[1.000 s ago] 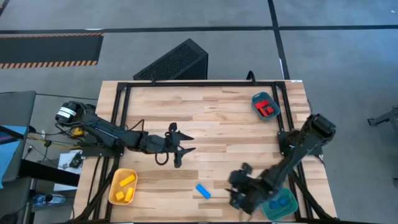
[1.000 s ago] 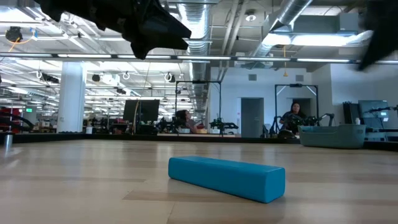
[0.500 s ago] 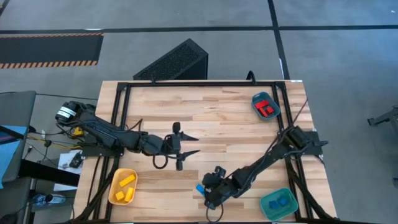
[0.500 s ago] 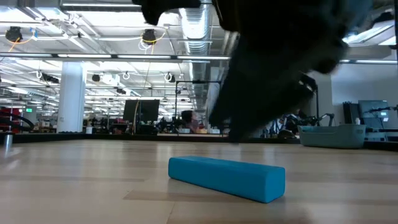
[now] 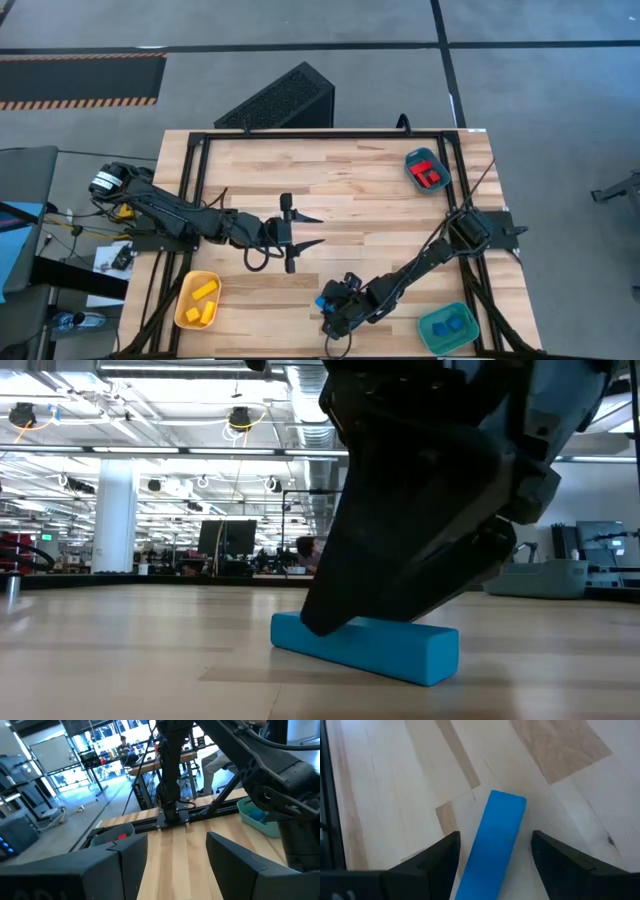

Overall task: Sort & place blocks by color
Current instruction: Put the blue block into the green bin

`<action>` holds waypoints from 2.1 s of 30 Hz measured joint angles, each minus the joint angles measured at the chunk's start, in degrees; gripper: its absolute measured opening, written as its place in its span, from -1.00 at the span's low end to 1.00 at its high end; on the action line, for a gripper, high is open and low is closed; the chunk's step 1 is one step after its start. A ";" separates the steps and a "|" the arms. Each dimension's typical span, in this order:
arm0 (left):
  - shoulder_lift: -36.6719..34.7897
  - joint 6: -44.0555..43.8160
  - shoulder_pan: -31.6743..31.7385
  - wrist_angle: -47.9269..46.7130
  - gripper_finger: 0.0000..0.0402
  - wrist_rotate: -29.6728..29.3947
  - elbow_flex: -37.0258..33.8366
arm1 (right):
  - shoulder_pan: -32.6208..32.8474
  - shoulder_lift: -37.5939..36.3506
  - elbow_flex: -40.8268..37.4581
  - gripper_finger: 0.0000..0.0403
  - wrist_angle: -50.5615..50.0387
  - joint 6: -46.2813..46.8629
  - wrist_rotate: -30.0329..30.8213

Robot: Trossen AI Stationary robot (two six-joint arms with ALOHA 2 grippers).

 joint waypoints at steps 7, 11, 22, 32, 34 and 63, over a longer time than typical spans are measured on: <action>0.00 0.00 0.02 2.85 -0.04 1.38 0.00 | 0.82 0.26 0.04 0.09 -5.59 2.84 0.85; 0.00 0.00 0.02 4.04 -0.04 1.51 0.00 | 0.98 0.29 0.06 -0.34 -7.26 4.88 1.11; 0.00 -2.20 -0.36 3.21 -0.04 1.49 0.00 | 3.64 -0.16 1.35 -0.58 -9.97 5.26 1.08; 0.00 -2.97 -0.70 3.17 -0.04 1.51 0.00 | 11.28 -7.89 3.43 -0.58 -24.08 8.27 1.05; 0.00 -2.99 -0.70 3.12 -0.04 1.49 0.00 | 13.47 -9.47 3.43 -0.57 -27.06 10.79 1.58; 0.00 -5.65 -0.55 3.69 -0.04 1.46 -0.02 | 30.94 -17.12 5.05 -0.57 -30.15 32.84 0.55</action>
